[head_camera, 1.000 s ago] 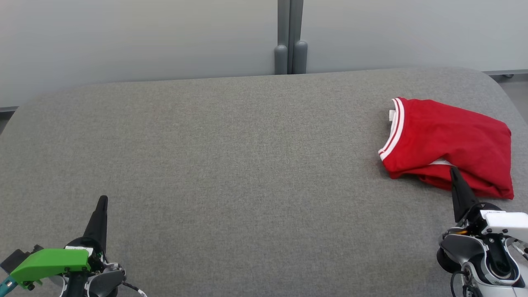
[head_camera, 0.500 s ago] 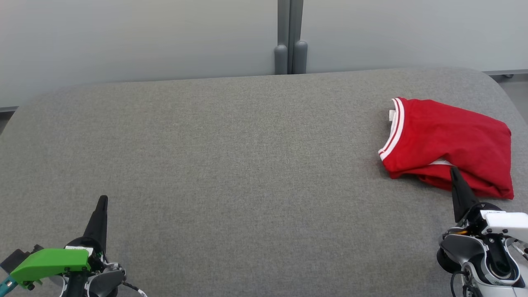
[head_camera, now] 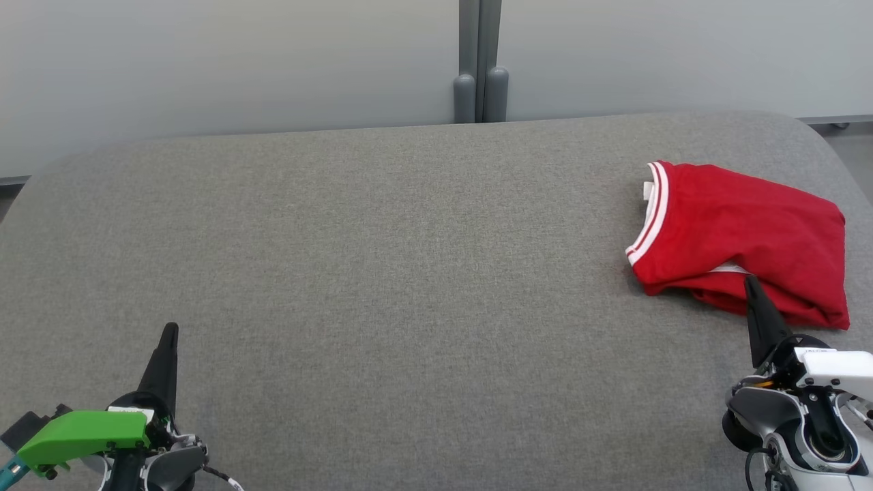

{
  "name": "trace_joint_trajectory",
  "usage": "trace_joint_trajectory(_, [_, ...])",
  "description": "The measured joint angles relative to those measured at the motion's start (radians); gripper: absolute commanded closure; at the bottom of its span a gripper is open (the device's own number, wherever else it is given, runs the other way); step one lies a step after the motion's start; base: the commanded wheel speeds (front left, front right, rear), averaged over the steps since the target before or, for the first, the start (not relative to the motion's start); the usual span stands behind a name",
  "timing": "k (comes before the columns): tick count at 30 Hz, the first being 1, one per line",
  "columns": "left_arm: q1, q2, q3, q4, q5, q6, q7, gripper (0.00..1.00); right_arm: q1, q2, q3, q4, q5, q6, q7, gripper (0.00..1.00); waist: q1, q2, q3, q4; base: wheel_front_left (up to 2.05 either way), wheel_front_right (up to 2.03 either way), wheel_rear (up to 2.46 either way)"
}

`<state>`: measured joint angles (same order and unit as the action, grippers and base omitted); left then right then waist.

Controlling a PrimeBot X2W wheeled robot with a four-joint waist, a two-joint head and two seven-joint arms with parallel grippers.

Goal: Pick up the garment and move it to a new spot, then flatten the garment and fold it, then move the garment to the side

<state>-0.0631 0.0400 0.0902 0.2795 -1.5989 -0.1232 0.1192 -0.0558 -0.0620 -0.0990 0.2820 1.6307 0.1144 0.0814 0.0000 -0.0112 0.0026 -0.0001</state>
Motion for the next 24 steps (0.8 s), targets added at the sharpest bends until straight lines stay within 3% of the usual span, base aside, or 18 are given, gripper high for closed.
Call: trace_joint_trajectory(24, [0.0,0.0,0.0,-0.001,0.0,0.0,-0.001,1.0,-0.001,0.0,-0.002,0.0,0.0,0.002,0.0,1.0,0.0,0.0,0.0,0.0,0.0,0.0,0.0])
